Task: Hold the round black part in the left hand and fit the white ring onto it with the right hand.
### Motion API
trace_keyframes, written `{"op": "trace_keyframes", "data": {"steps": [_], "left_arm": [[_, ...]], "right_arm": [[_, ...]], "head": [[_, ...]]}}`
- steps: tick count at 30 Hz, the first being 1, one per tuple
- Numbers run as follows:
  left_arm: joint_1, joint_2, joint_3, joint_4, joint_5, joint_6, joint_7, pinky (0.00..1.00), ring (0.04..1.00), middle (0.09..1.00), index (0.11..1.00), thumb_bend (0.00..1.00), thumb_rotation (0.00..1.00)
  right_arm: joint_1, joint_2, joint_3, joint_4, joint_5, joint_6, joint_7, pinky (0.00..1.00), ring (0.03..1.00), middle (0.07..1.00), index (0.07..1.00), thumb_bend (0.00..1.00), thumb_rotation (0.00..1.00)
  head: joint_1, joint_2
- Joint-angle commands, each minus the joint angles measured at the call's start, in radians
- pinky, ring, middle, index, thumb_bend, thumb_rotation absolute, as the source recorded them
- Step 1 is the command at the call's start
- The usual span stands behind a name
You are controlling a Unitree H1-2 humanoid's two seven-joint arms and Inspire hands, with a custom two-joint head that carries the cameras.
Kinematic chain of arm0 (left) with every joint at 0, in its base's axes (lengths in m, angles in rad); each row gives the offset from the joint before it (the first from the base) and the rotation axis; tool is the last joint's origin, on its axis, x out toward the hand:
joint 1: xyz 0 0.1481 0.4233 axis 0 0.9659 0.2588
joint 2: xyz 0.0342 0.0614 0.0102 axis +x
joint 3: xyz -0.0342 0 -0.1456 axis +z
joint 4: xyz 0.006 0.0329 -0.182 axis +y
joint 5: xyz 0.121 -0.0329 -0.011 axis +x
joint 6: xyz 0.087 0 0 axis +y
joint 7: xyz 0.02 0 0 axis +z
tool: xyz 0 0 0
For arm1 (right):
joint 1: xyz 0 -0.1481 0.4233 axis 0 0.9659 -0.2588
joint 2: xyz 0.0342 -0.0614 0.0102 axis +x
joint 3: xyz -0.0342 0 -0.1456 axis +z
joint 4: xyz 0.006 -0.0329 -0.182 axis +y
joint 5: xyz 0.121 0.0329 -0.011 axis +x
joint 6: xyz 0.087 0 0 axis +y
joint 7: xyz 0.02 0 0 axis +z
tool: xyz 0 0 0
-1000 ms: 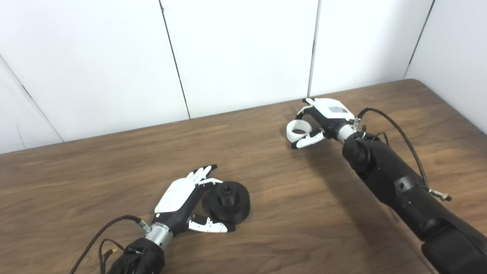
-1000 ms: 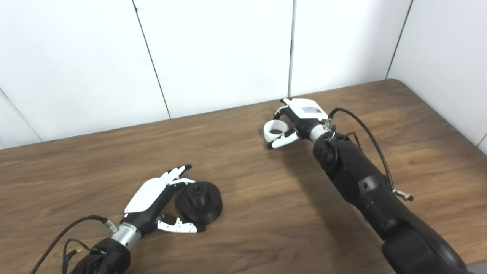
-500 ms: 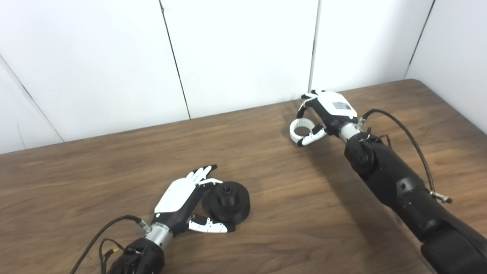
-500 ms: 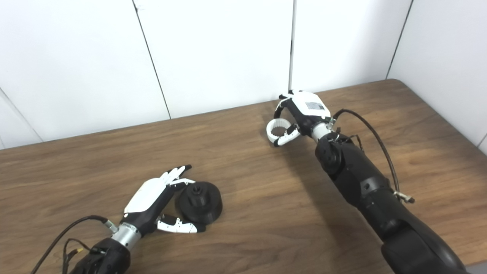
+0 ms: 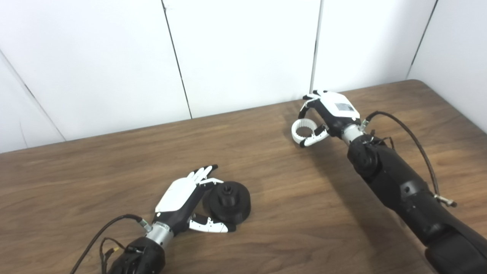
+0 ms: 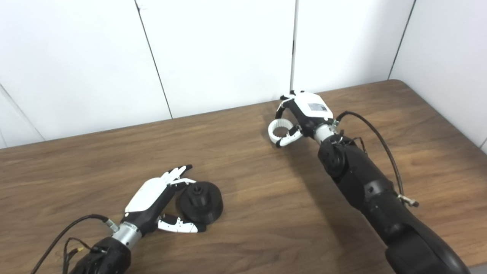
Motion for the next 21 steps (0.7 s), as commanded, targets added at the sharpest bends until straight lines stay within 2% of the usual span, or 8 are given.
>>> {"op": "trace_keyframes", "data": {"steps": [1, 6, 14, 21], "left_arm": [[-0.001, 0.020, 0.012, -0.009, 0.019, 0.017, -0.006, 1.00, 1.000, 1.000, 0.692, 1.00, 0.43], [0.000, 0.016, 0.013, -0.011, 0.022, 0.023, -0.010, 1.00, 1.000, 1.000, 0.692, 1.00, 0.41], [-0.003, 0.014, 0.011, -0.012, 0.025, 0.023, -0.013, 1.00, 1.000, 1.000, 0.691, 1.00, 0.43], [-0.006, 0.010, 0.013, -0.018, 0.025, 0.031, -0.017, 1.00, 1.000, 1.000, 0.690, 1.00, 0.42]], "right_arm": [[-0.042, -0.023, -0.022, -0.055, -0.004, -0.038, -0.035, 1.00, 0.985, 0.917, 0.490, 0.52, 0.16], [-0.038, -0.027, -0.035, -0.127, 0.001, -0.026, -0.007, 1.00, 1.000, 0.945, 0.491, 0.52, 0.16], [-0.027, -0.030, -0.048, -0.253, -0.001, -0.018, 0.042, 1.00, 1.000, 0.941, 0.490, 0.52, 0.15], [0.019, -0.021, -0.072, -0.369, 0.008, -0.006, 0.083, 1.00, 1.000, 0.933, 0.491, 0.52, 0.16]], "head": [[0.001, 0.003], [0.001, 0.005], [0.005, 0.009], [0.017, 0.016]]}}
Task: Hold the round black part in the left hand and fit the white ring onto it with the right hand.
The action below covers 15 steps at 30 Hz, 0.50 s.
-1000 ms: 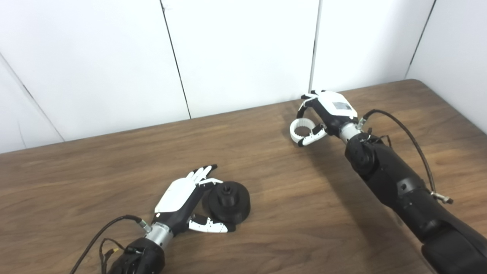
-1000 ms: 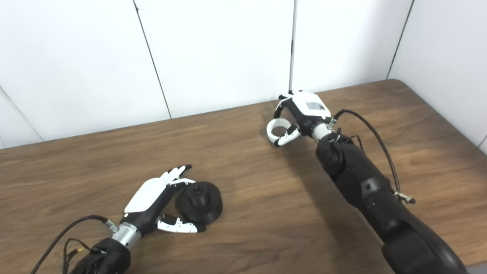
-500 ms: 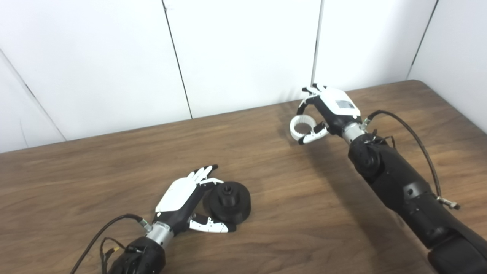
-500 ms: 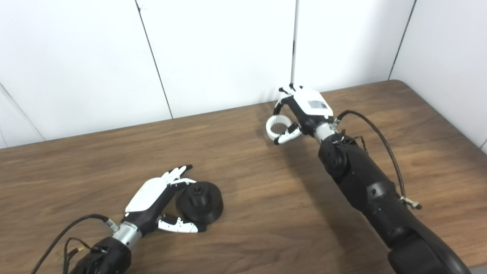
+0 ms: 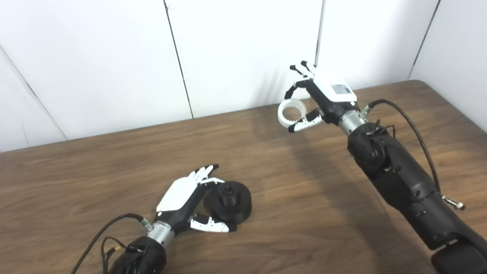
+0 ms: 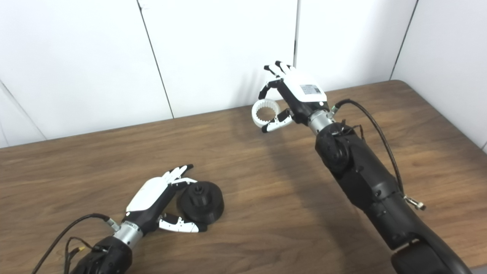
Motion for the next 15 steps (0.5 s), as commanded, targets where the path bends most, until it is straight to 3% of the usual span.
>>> {"op": "trace_keyframes", "data": {"steps": [1, 15], "left_arm": [[-0.006, 0.018, 0.008, -0.018, 0.025, 0.027, -0.013, 1.00, 1.000, 1.000, 0.692, 1.00, 0.42], [-0.010, 0.001, 0.005, -0.023, 0.028, 0.054, -0.016, 1.00, 1.000, 1.000, 0.688, 0.99, 0.39]], "right_arm": [[-0.021, -0.014, -0.024, -0.060, 0.007, -0.008, 0.003, 1.00, 1.000, 0.932, 0.491, 0.52, 0.16], [0.086, 0.014, -0.026, -0.267, 0.011, -0.028, 0.065, 1.00, 0.993, 0.933, 0.491, 0.52, 0.16]], "head": [[0.000, 0.001], [0.063, 0.018]]}}
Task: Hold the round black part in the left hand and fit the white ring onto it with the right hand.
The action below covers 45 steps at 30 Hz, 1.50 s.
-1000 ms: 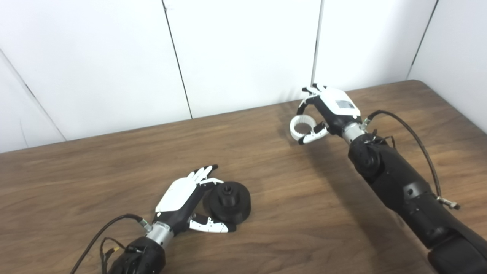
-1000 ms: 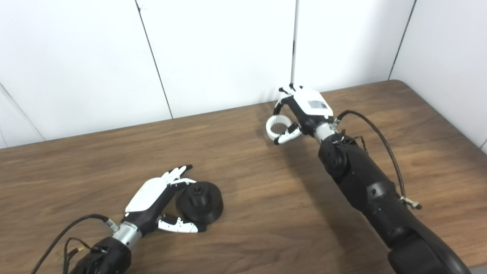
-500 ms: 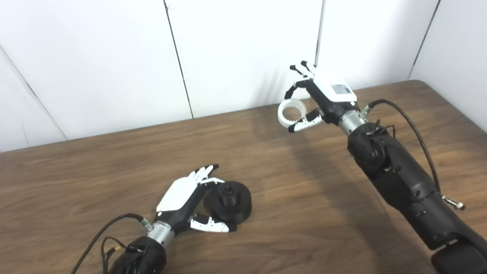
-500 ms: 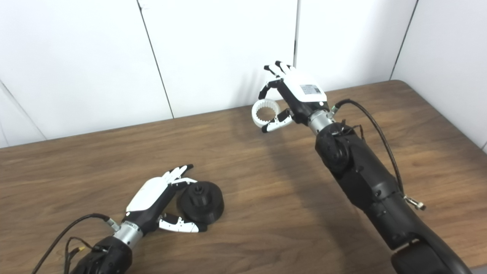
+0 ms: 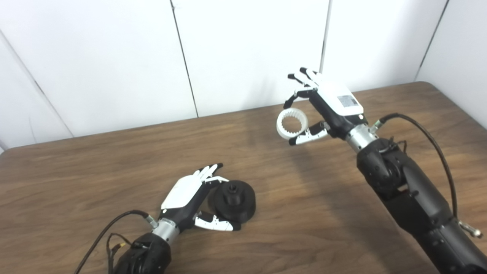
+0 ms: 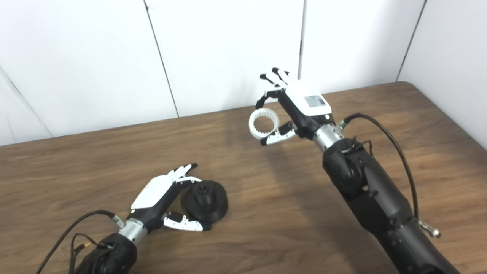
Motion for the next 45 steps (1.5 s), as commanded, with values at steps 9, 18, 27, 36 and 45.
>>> {"op": "trace_keyframes", "data": {"steps": [9, 18, 27, 36, 45], "left_arm": [[-0.024, -0.008, -0.008, -0.001, 0.046, 0.034, 0.006, 1.00, 1.000, 1.000, 0.684, 1.00, 0.39], [-0.028, -0.016, -0.008, 0.008, 0.059, 0.032, 0.021, 1.00, 1.000, 1.000, 0.677, 1.00, 0.42], [-0.030, -0.014, -0.005, 0.002, 0.060, 0.042, 0.006, 1.00, 1.000, 1.000, 0.681, 1.00, 0.42], [-0.034, -0.018, -0.007, 0.006, 0.065, 0.039, 0.011, 1.00, 1.000, 1.000, 0.680, 1.00, 0.41], [-0.032, -0.024, -0.006, 0.002, 0.064, 0.045, 0.005, 1.00, 1.000, 1.000, 0.679, 1.00, 0.42]], "right_arm": [[0.014, 0.007, -0.013, -0.117, 0.023, -0.033, 0.062, 1.00, 1.000, 0.947, 0.492, 0.52, 0.16], [0.043, 0.029, 0.000, -0.192, 0.038, -0.044, 0.116, 1.00, 1.000, 0.949, 0.492, 0.52, 0.16], [0.052, 0.077, 0.018, -0.192, 0.042, -0.062, 0.135, 1.00, 1.000, 0.949, 0.492, 0.52, 0.16], [0.073, 0.122, 0.049, -0.215, 0.040, -0.056, 0.167, 1.00, 0.993, 0.949, 0.492, 0.52, 0.15], [0.080, 0.162, 0.090, -0.219, 0.025, -0.051, 0.195, 0.99, 0.997, 0.948, 0.493, 0.52, 0.16]], "head": [[0.086, 0.023], [0.092, 0.024], [0.090, 0.027], [0.091, 0.028], [0.095, 0.036]]}}
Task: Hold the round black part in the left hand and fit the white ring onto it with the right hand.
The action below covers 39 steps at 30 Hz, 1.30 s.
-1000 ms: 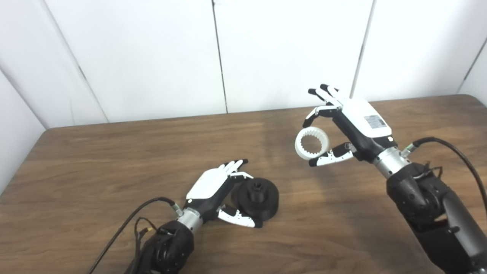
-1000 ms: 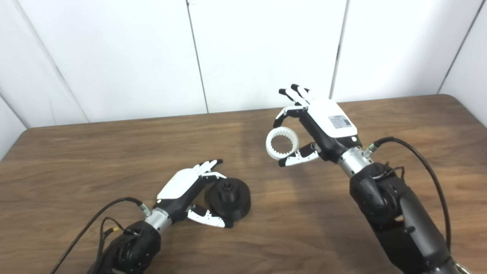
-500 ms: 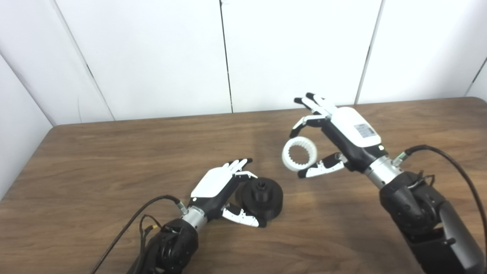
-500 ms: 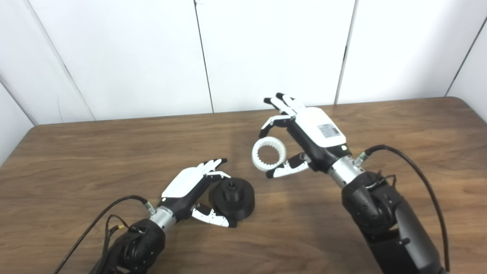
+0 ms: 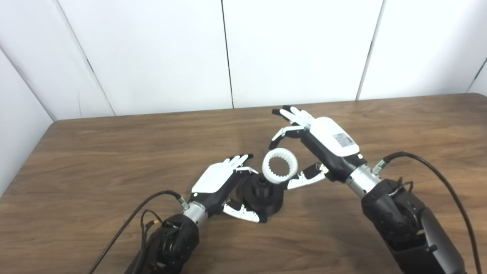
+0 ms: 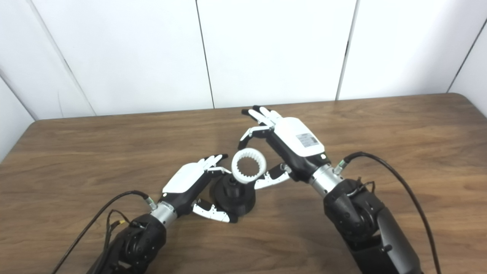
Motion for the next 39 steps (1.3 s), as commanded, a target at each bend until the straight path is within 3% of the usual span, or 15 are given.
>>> {"op": "trace_keyframes", "data": {"steps": [1, 23, 39], "left_arm": [[-0.025, -0.003, 0.000, 0.003, 0.020, 0.015, 0.000, 1.00, 1.000, 1.000, 0.677, 1.00, 0.42], [-0.019, -0.008, -0.003, -0.014, 0.027, 0.034, -0.012, 1.00, 1.000, 1.000, 0.683, 1.00, 0.40], [-0.014, 0.004, 0.001, -0.011, 0.019, 0.020, -0.007, 1.00, 1.000, 1.000, 0.680, 1.00, 0.41]], "right_arm": [[-0.023, 0.019, 0.008, -0.037, -0.004, -0.023, 0.001, 0.99, 0.997, 0.946, 0.493, 0.52, 0.16], [-0.011, 0.078, 0.061, 0.041, -0.044, -0.049, -0.002, 0.98, 1.000, 0.945, 0.494, 0.52, 0.16], [-0.019, 0.066, 0.045, 0.054, -0.051, -0.052, -0.001, 1.00, 1.000, 0.950, 0.494, 0.52, 0.16]], "head": [[0.003, 0.003], [0.012, 0.011], [-0.010, 0.011]]}}
